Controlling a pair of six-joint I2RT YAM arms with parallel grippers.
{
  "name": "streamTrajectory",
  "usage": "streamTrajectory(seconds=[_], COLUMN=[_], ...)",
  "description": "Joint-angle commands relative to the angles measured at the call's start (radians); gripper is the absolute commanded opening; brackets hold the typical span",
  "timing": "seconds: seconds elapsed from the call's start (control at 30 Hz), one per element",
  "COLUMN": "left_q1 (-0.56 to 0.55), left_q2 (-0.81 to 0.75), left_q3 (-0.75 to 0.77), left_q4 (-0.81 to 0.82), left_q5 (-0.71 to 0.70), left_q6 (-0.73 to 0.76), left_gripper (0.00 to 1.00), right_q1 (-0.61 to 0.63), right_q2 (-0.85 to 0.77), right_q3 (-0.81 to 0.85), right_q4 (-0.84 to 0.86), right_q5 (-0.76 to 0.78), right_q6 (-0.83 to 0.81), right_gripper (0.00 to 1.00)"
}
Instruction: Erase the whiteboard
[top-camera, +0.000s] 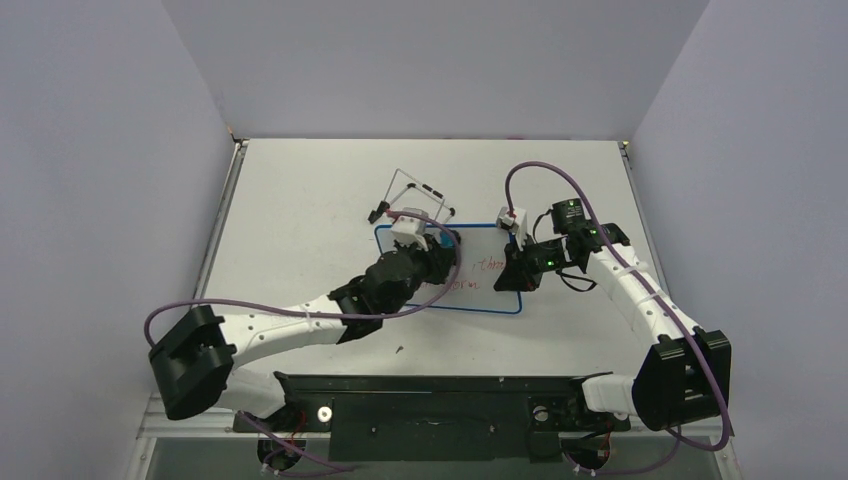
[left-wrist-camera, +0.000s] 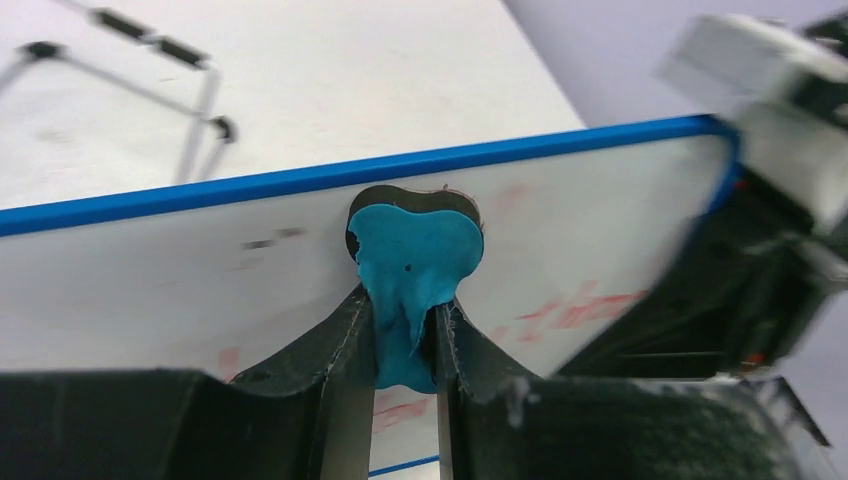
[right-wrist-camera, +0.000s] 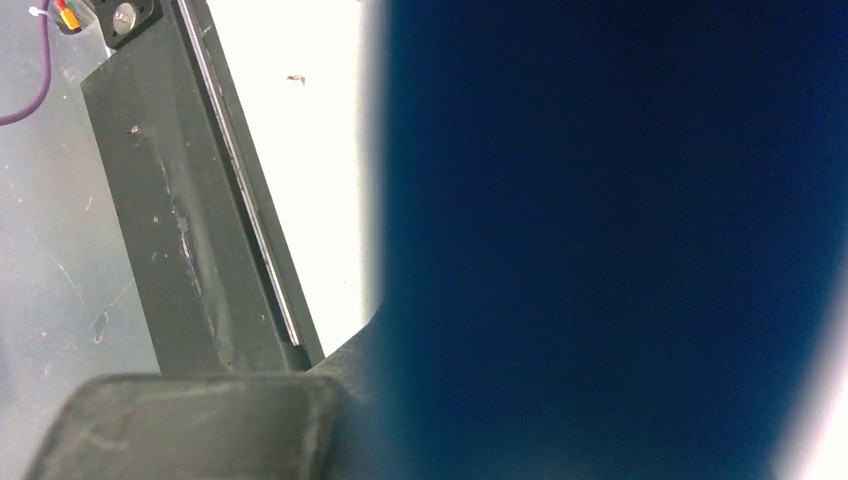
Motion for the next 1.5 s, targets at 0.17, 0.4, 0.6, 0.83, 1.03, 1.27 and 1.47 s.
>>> streamTrajectory(seconds=[0.17,0.4,0.6,0.83,1.03,1.27,1.47], left_q1=[0.136,0.268,0.350,0.394,0.410,0.446,0.449], left_q2=[-0.424,-0.649,-0.687,-0.669,-0.666,-0.567,-0.390], left_q3=[-0.237,-0.443,-0.526,-0.551,-0.610,-0.658,-0.634], left_q4=[-0.168,-0.220,-0.190,-0.174,-0.087,0.093,0.191], left_q5=[0.128,0.215,0.277,0.332,0.378,0.458,0.425], left_q6=[0.089,0.050,0.031,0.018,-0.005,0.033,0.087], left_gripper=[0.00,0.00,0.00,0.00,0.00,0.00,0.00], right_q1=[-0.008,-0.070,-0.074,-0.075,-0.070,-0.052,-0.037], right_q2=[-0.047,-0.069,-0.052,-0.032,-0.015,-0.009,0.001], right_q3=[0.009,0.002,-0.007,-0.014,-0.014,-0.013,-0.024], right_q4=[0.004,0.007,0.023,0.029,0.029,0.030,0.065], right_q5=[0.061,0.065,0.072,0.083,0.091,0.090,0.064], right_q6=[-0.035,-0.025,-0.008,-0.004,-0.007,-0.005,0.052], right_gripper=[0.00,0.00,0.00,0.00,0.00,0.00,0.00])
